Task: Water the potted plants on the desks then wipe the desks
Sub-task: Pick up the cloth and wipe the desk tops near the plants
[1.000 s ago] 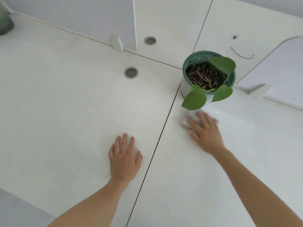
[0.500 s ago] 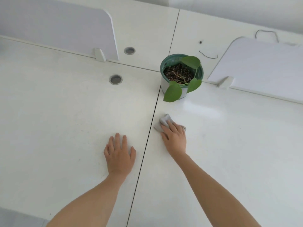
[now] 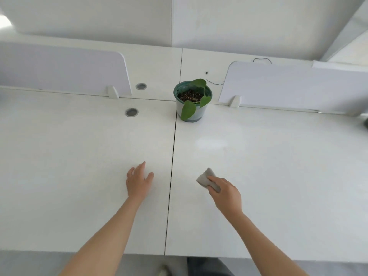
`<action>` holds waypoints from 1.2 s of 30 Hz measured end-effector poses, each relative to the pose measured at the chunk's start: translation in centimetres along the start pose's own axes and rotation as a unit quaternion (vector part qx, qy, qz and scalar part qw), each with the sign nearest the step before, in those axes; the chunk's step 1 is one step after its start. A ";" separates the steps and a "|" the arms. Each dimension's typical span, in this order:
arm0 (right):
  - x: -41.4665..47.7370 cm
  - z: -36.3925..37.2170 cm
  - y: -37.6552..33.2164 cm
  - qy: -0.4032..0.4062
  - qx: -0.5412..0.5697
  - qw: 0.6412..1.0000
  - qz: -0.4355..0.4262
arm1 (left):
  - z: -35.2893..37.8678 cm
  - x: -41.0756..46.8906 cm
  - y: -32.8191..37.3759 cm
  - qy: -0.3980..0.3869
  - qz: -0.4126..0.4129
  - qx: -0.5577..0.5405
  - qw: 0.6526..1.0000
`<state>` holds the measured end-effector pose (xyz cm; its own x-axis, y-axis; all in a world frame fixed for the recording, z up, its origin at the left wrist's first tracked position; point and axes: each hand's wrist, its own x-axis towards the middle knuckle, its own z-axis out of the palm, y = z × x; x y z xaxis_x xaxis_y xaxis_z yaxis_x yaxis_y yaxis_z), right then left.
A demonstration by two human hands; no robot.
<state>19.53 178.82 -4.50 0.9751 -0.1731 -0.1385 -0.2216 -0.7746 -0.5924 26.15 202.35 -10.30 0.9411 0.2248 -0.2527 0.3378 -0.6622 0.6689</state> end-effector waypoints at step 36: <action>-23.6 2.9 7.7 -0.319 0.055 0.913 -0.249 | 6.0 -44.4 -8.7 0.218 -0.243 -0.257 0.910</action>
<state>-5.25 178.71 -8.11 0.7619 0.6003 -0.2433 0.2149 -0.5886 -0.7793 -18.63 193.83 -9.06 0.5585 0.7377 -0.3794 0.5736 -0.0130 0.8190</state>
